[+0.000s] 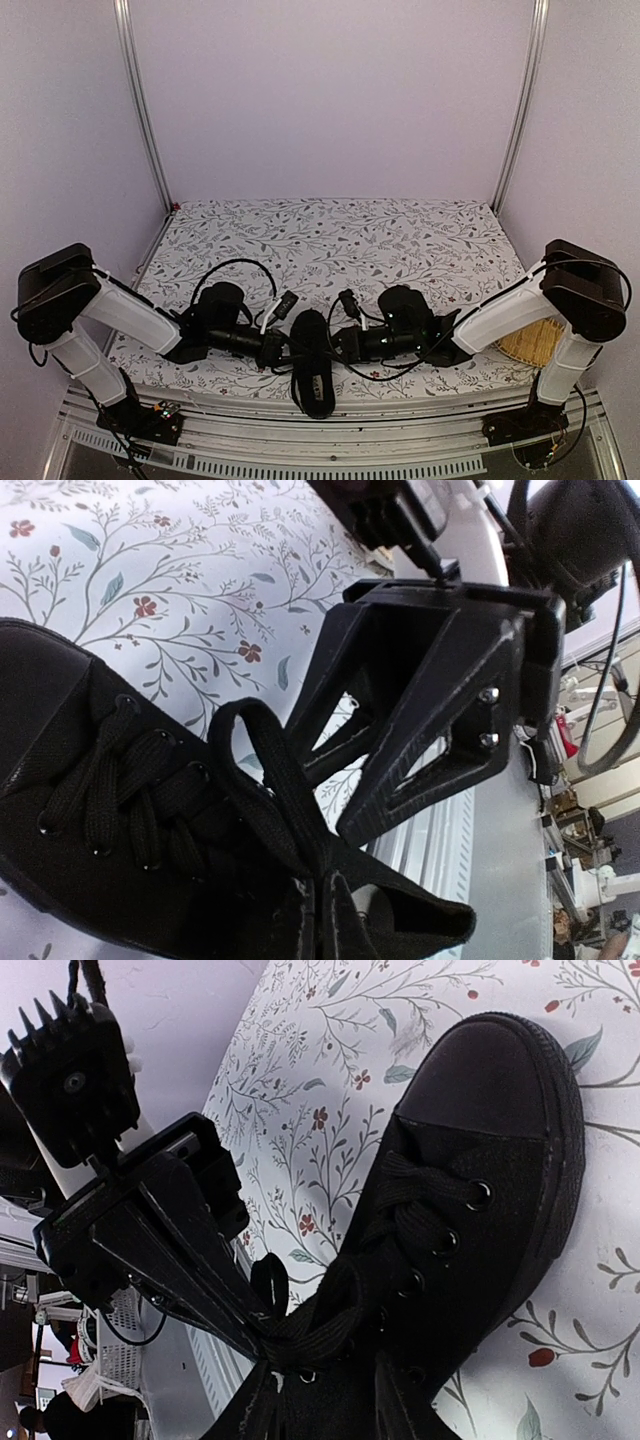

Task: Tie the shoes

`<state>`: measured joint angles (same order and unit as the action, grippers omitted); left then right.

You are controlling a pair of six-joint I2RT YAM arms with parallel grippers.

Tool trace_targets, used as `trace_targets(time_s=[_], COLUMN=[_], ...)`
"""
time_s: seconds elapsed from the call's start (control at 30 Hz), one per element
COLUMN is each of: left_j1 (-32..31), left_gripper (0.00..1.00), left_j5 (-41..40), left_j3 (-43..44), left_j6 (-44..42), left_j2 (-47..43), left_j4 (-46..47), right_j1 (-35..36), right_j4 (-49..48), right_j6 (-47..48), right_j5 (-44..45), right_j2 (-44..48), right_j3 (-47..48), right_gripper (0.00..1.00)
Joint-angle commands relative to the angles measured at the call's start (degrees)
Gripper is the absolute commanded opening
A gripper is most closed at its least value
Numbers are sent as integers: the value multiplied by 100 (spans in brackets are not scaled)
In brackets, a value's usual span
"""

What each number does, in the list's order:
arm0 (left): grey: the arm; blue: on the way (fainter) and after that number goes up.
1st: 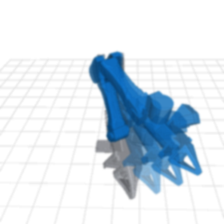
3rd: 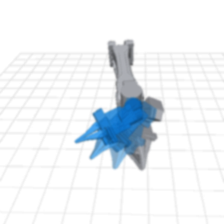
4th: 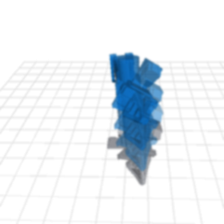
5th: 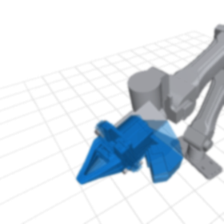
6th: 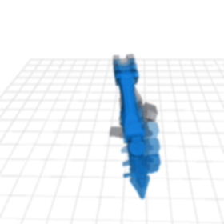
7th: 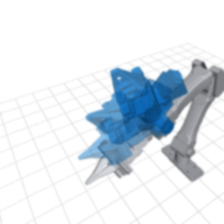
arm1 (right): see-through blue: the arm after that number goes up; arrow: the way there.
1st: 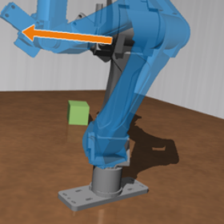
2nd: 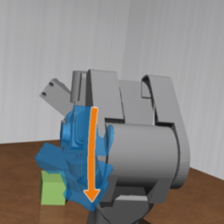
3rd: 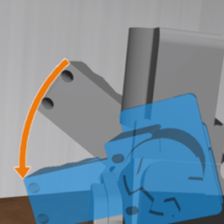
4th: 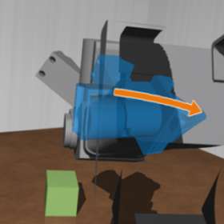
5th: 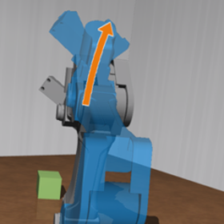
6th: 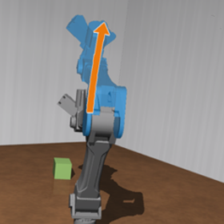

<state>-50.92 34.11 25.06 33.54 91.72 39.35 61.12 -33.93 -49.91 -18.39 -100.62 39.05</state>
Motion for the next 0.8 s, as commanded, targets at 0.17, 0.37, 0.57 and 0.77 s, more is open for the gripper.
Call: trace_targets(time_s=[0.17, 0.37, 0.57, 0.77], left_j1=[30, 37, 35, 32], left_gripper=[0, 0, 0, 0], left_j5=[193, 234, 265, 279], left_j3=[-98, -89, -78, -71], left_j6=[109, 111, 109, 118], left_j2=[-131, -103, -74, -46], left_j4=[332, 327, 345, 360], right_j1=[4, 4, 4, 2], right_j4=[-254, -383, -453, -564], right_j6=[74, 54, 66, 150], right_j5=[-240, -302, -334, -296], right_j2=[-298, -424, -526, -551], right_j3=[278, 290, 355, 366], right_gripper=[28, 25, 22, 18])
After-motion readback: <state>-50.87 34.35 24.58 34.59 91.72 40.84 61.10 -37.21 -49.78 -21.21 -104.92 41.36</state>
